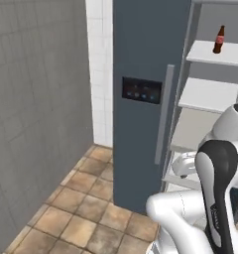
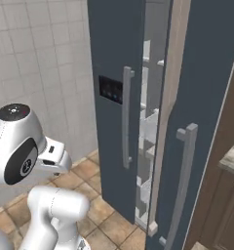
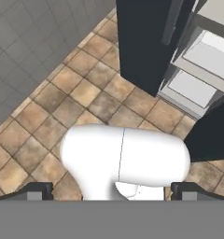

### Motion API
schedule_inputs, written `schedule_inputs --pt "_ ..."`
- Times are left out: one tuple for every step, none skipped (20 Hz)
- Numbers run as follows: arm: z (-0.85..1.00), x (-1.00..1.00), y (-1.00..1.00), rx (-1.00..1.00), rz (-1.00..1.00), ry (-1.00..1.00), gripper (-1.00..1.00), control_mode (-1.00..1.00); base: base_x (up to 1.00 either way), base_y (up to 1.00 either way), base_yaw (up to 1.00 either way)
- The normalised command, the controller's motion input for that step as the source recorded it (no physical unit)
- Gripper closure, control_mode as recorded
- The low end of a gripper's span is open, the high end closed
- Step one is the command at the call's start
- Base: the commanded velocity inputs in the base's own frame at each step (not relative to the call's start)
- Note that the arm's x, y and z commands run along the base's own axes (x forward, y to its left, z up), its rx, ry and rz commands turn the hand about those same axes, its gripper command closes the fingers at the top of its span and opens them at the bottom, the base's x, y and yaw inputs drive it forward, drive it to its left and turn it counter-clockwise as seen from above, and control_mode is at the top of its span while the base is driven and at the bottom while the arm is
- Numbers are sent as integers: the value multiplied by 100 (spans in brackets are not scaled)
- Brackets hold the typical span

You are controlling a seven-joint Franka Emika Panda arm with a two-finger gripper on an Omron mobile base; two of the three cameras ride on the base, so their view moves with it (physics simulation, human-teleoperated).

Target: Open the fridge, grab two sodas, and place both sodas inside the bowl with ice on the dining counter.

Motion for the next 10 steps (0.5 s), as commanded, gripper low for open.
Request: schedule_inputs --pt "0 0 0 0 0 0 -100 100 49 35 -45" --pt "0 0 0 0 0 0 -100 100 55 37 -46" --pt "0 0 0 0 0 0 -100 100 57 36 -46" --pt "0 0 0 0 0 0 -100 100 60 34 -46" --pt "0 0 0 0 0 0 -100 100 63 32 -46" --pt "0 0 0 0 0 0 -100 100 66 27 -46" --pt "0 0 0 0 0 0 -100 100 71 24 -45" --pt "0 0 0 0 0 0 -100 100 74 21 -45" --pt "0 0 0 0 0 0 -100 100 79 13 -45" --pt "0 0 0 0 0 0 -100 100 81 11 -44"
